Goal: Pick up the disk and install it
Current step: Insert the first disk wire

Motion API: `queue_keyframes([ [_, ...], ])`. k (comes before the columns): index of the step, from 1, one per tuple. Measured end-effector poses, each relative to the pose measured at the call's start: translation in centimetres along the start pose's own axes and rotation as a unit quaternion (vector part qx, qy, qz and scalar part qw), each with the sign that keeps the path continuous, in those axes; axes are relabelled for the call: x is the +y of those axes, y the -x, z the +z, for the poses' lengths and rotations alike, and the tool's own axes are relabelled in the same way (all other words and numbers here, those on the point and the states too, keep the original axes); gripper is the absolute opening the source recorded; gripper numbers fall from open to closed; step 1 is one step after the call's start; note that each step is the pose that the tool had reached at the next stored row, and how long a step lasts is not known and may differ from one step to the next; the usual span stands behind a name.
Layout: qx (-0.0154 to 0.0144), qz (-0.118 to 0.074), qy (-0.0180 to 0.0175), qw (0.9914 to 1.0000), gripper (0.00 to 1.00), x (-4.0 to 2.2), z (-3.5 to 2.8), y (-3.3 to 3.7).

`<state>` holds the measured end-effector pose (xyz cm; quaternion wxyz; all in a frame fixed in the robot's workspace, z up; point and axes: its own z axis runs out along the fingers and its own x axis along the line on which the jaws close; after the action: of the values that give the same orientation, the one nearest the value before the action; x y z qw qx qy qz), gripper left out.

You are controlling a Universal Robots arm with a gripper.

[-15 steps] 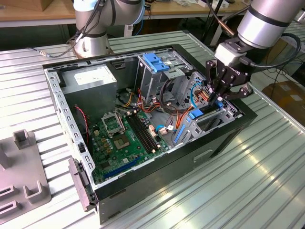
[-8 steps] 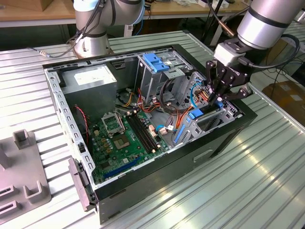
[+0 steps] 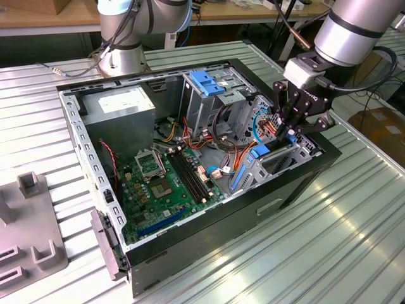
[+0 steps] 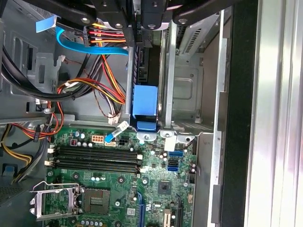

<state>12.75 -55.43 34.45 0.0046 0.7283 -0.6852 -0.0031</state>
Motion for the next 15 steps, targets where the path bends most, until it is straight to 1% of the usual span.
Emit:
queue_keyframes([
  [2, -0.0008, 0.003, 0.0004, 1.0, 0.17, 0.0, -0.04, 0.0],
  [3, -0.0008, 0.005, 0.0012, 0.99999, 0.17, -0.03, -0.08, 0.0],
  [8, -0.0011, 0.015, 0.0073, 0.99986, 0.17, -0.15, -0.16, -0.02],
  [10, -0.0011, 0.017, 0.0077, 0.99982, 0.17, -0.18, -0.17, -0.16],
  [15, -0.0011, 0.017, 0.0077, 0.99982, 0.17, -0.24, -0.17, -0.18],
])
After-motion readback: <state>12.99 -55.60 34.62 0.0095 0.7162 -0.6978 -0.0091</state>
